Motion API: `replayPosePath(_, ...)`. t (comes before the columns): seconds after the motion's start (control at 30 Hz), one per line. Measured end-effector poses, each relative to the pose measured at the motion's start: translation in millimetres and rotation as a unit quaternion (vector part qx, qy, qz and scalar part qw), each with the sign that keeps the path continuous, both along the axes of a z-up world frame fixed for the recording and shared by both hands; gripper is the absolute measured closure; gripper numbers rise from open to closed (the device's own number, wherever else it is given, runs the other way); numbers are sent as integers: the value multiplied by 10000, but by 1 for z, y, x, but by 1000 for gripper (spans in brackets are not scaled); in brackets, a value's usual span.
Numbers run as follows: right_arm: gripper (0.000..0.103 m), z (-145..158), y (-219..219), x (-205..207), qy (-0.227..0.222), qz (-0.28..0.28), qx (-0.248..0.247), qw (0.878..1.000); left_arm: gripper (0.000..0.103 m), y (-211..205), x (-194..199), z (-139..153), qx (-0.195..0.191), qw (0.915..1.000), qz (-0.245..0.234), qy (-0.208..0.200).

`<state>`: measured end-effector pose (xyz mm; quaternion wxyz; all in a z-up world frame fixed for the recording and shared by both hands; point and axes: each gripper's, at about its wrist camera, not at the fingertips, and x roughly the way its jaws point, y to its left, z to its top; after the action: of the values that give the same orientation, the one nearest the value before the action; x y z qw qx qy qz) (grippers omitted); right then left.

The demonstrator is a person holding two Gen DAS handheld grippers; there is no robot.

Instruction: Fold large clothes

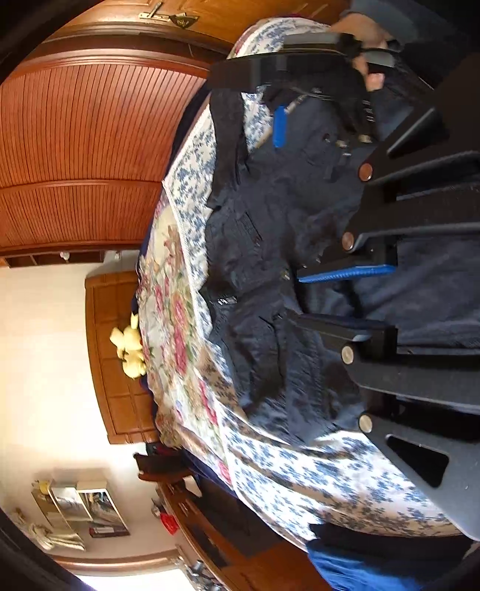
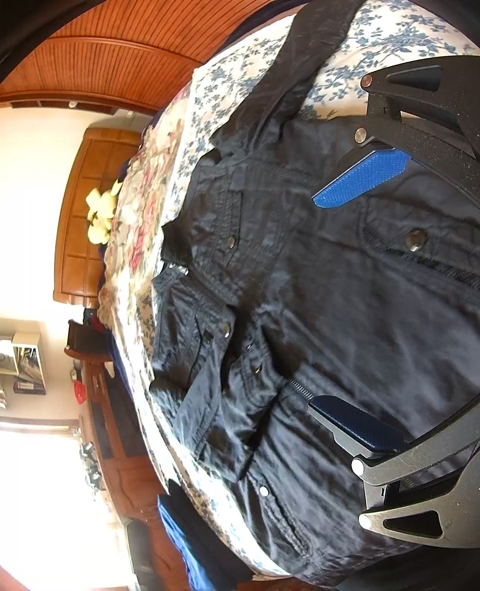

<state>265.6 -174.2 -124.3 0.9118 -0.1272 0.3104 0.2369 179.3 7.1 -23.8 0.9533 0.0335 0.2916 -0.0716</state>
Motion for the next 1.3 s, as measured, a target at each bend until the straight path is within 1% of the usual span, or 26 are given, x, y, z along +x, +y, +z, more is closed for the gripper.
replayPosePath(0.13,0,1,22,9,49,178,127,9997,86,21,-13,-19,-72,9998,178,82)
replayPosePath(0.2,3,-2,33,14,98,292,185,9994,86,29,-18,-25,-98,9996,258,107)
replayPosePath(0.27,6,-8,50,23,197,367,88,9991,86,40,-24,-34,-155,9992,335,159)
replayPosePath(0.43,15,-24,78,42,432,544,34,9976,86,60,-33,-51,-213,9983,484,252)
replayPosePath(0.57,17,-39,94,55,613,597,-127,9962,86,70,-36,-61,-218,9976,585,300)
replayPosePath(0.6,19,-42,96,57,643,596,-154,9960,86,72,-37,-62,-206,9976,594,305)
replayPosePath(0.67,27,-50,101,63,774,598,-203,9950,85,75,-39,-65,-203,9976,594,304)
replayPosePath(0.73,41,-54,104,66,878,651,-228,9937,84,78,-41,-67,-193,9976,601,293)
replayPosePath(0.77,45,-55,105,67,885,633,-274,9937,83,79,-43,-68,-196,9976,606,286)
replayPosePath(0.83,78,-55,107,66,820,650,-327,9940,79,80,-45,-71,-253,9975,600,279)
replayPosePath(0.9,83,-54,108,64,760,708,-317,9941,77,82,-47,-73,-315,9974,583,299)
replayPosePath(1.03,87,-40,99,55,469,645,-135,9967,73,81,-48,-76,-303,9977,523,318)
replayPosePath(1.07,94,-35,94,52,368,587,-116,9975,73,80,-48,-76,-298,9977,519,306)
replayPosePath(1.1,97,-29,90,48,273,561,-107,9980,73,80,-49,-75,-305,9978,513,282)
replayPosePath(1.2,97,-11,75,36,21,491,-12,9988,73,78,-49,-72,-268,9981,527,194)
replayPosePath(1.3,98,10,51,18,-280,369,75,9989,73,76,-46,-70,-365,9979,493,185)
